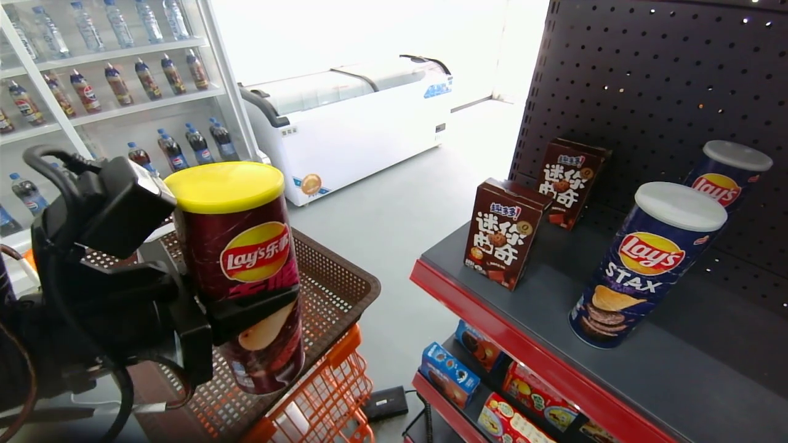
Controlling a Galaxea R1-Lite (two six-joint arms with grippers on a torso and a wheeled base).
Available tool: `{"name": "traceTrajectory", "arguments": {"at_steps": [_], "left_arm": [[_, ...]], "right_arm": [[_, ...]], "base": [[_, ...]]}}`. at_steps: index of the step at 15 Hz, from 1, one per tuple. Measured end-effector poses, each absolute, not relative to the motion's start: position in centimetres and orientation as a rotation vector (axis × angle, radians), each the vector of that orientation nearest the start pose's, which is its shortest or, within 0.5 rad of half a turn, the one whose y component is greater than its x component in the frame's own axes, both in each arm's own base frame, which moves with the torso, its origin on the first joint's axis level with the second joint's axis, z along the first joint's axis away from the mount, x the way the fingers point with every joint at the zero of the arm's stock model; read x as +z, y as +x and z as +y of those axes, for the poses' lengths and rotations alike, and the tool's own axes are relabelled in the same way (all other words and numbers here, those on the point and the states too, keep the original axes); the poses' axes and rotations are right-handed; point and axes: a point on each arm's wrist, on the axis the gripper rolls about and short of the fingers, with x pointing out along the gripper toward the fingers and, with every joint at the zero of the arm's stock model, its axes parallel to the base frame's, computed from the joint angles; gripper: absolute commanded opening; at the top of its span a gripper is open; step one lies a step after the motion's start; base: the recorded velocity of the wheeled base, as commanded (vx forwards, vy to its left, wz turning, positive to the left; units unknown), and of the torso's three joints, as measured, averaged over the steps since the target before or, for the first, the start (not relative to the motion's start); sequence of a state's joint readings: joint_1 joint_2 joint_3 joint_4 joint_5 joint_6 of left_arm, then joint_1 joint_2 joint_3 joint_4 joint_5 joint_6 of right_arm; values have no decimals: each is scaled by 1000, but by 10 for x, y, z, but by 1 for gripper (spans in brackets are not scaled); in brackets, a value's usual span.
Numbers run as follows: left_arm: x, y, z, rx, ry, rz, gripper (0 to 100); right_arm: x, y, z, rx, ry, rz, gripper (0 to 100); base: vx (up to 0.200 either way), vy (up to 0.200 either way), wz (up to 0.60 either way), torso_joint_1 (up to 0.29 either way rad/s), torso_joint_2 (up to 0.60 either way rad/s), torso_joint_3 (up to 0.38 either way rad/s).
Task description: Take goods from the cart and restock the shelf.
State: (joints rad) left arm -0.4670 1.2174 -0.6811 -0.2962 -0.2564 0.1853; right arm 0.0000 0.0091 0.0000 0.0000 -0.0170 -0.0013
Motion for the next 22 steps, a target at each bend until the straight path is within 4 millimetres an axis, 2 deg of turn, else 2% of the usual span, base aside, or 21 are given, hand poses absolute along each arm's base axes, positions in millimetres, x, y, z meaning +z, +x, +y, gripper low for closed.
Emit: {"name": "traceTrajectory", "arguments": {"at_steps": [4,9,22], "left_arm": [[233,149,-90,-786,206,158,0],[233,144,-93,-849,201,152,0],[229,142,-95,-882,203,159,0]], "right_arm": [[76,-22,0,-17,-1,9,100],[76,-22,0,-17,-1,9,100],[76,-22,0,-17,-1,9,100]], "base": [[0,0,0,0,0,0],[0,0,0,0,0,0],[0,0,-600,2,1,2]]}}
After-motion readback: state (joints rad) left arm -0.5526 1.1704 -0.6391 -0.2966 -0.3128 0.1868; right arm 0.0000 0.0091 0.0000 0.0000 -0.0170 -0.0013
